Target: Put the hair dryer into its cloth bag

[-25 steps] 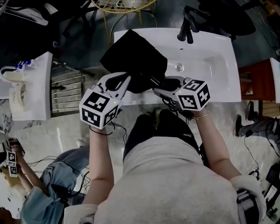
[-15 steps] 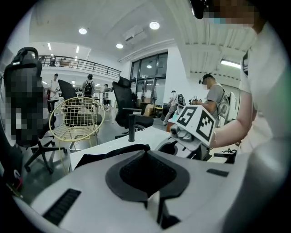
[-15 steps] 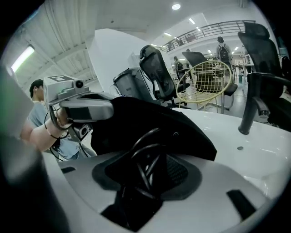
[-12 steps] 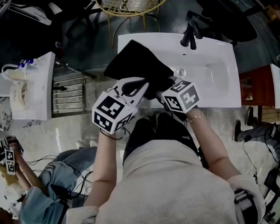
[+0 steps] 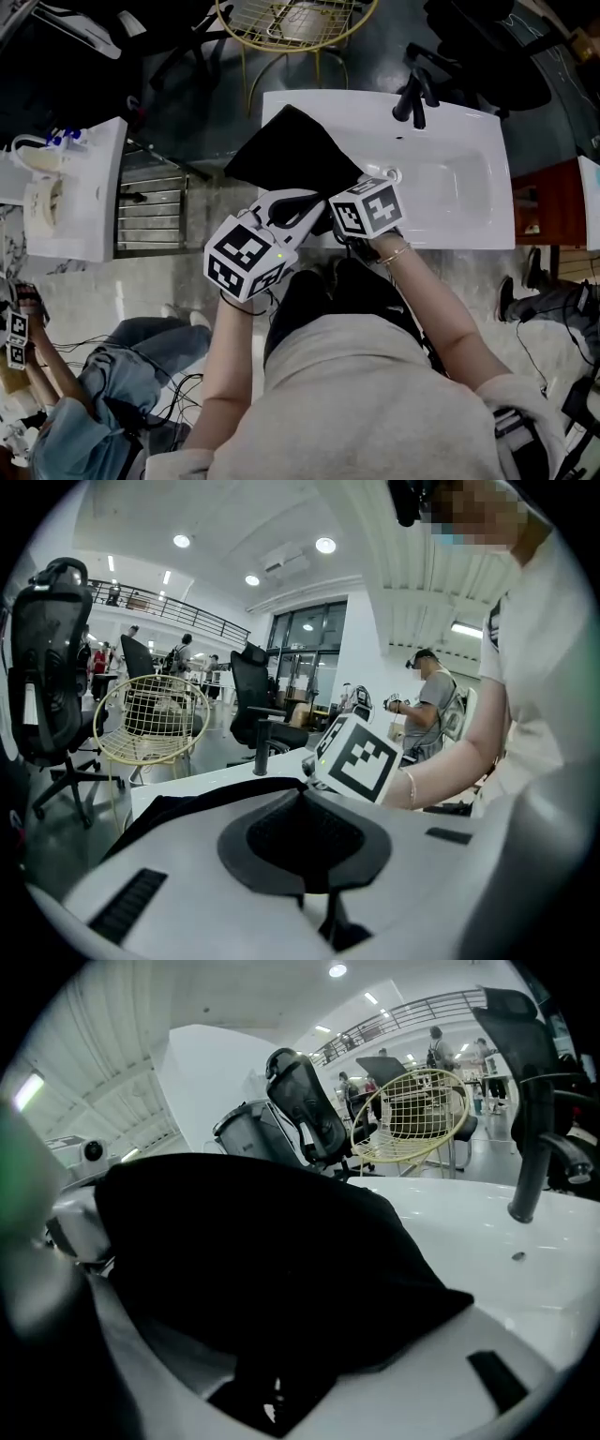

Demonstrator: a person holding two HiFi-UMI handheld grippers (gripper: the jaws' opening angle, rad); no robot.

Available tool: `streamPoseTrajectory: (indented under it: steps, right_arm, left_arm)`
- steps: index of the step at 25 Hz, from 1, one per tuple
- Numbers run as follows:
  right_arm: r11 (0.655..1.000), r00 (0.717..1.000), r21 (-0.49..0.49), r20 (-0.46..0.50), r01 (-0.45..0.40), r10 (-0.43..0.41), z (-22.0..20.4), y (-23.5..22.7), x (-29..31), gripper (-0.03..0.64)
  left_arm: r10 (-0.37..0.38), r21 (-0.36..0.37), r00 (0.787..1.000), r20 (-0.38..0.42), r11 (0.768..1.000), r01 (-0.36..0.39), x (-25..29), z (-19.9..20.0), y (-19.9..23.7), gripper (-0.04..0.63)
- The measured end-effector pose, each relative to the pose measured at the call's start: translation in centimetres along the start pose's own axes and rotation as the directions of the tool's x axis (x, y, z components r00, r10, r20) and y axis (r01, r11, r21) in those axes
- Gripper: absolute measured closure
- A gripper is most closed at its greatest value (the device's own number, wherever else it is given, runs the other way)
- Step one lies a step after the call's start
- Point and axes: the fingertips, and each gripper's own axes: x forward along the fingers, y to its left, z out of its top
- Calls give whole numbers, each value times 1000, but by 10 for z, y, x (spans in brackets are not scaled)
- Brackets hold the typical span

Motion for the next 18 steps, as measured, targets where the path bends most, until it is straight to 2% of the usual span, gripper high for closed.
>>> streamPoseTrajectory:
  steps: [6,11,18]
  right_arm:
    - [998,998,7,8,66,-66,13,-6,21,413]
    - [993,993,36,20,111,-112,7,-8,34,411]
    - [994,995,62,39,94,-96,4,-5,45,399]
  left_arm:
    - [22,-46,1000,-19,999,-23,-8,-14,13,583]
    - [34,-64,998,-56,997,-37,-15,-32,17,583]
    - [66,-99,995,-74,992,-73,-22,-46,26,583]
